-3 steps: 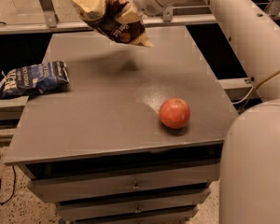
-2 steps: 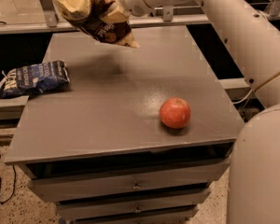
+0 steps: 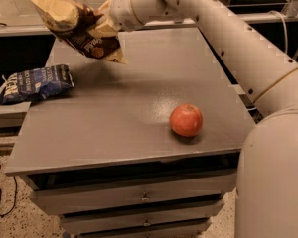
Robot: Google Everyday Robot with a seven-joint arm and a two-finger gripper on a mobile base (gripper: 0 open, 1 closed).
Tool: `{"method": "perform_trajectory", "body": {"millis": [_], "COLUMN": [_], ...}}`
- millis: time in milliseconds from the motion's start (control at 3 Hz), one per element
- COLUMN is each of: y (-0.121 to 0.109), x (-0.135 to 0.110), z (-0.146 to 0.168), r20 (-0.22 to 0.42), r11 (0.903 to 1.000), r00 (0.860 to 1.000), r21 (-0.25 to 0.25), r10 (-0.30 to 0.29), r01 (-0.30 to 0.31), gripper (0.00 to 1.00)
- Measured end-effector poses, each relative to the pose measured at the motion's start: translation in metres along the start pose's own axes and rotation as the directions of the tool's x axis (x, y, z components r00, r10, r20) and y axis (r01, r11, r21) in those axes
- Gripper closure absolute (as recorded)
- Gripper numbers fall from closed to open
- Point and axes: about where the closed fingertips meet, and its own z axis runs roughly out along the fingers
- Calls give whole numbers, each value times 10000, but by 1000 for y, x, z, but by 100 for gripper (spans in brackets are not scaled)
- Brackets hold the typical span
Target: Move brown chip bag near blue chip bag
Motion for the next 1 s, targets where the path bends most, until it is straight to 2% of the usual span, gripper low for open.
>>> {"method": "perform_trajectory", "body": {"millis": [333, 667, 1000], "y": [14, 24, 31], "x": [10, 14, 15], "z": [22, 38, 48], "r20": [148, 160, 124], "r11": [9975, 9928, 9898], "r00": [9981, 9946, 9927], "r21": [-373, -626, -784], "r10": [605, 1030, 1201], "r01": [-599, -1018, -1188], "gripper": [84, 61, 38]}}
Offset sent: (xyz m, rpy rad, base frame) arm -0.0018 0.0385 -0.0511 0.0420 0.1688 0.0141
